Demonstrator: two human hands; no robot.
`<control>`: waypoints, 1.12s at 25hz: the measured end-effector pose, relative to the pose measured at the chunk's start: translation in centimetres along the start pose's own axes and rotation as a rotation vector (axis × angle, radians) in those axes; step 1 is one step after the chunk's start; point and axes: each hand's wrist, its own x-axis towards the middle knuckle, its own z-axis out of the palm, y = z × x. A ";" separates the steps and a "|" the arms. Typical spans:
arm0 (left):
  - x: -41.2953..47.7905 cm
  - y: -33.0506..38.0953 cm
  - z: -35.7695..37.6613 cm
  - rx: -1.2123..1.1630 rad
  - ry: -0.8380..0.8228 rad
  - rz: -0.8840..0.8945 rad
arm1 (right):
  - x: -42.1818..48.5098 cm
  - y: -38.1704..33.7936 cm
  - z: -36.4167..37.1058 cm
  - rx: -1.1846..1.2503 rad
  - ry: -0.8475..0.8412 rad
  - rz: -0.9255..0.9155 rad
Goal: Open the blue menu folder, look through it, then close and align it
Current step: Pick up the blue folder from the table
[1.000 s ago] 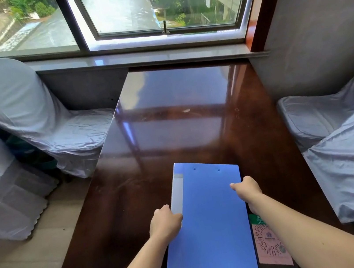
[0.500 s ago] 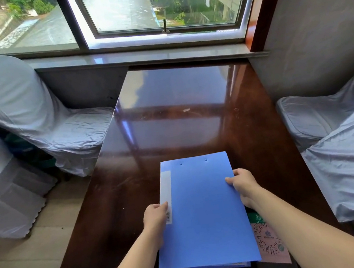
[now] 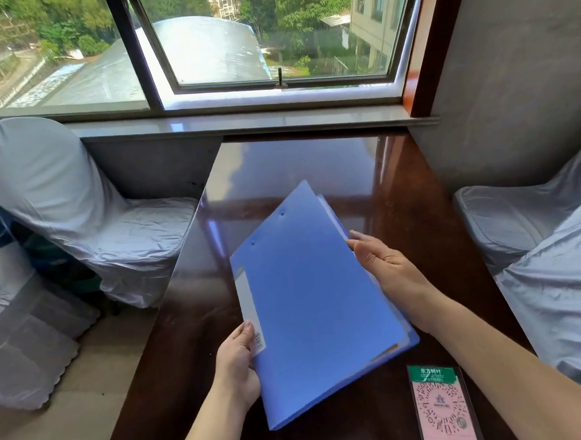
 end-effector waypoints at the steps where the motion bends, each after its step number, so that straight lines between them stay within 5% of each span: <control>1: -0.2 0.4 0.2 -0.037 -0.034 0.002 | -0.4 -0.4 0.0 0.012 0.011 -0.015; 6: -1.5 2.5 2.0 -0.035 -0.107 0.067 | -1.2 -1.5 -0.7 0.334 0.023 0.135; 11: -3.7 3.9 4.2 0.229 -0.227 0.290 | -1.7 -1.5 -1.6 0.264 -0.004 0.163; 19: -7.0 5.8 4.3 1.208 -0.431 0.753 | -1.9 -1.9 -3.8 0.414 0.160 0.042; 28: -8.7 5.0 3.9 1.156 -0.275 0.937 | -2.9 -2.8 -3.1 0.481 0.099 -0.034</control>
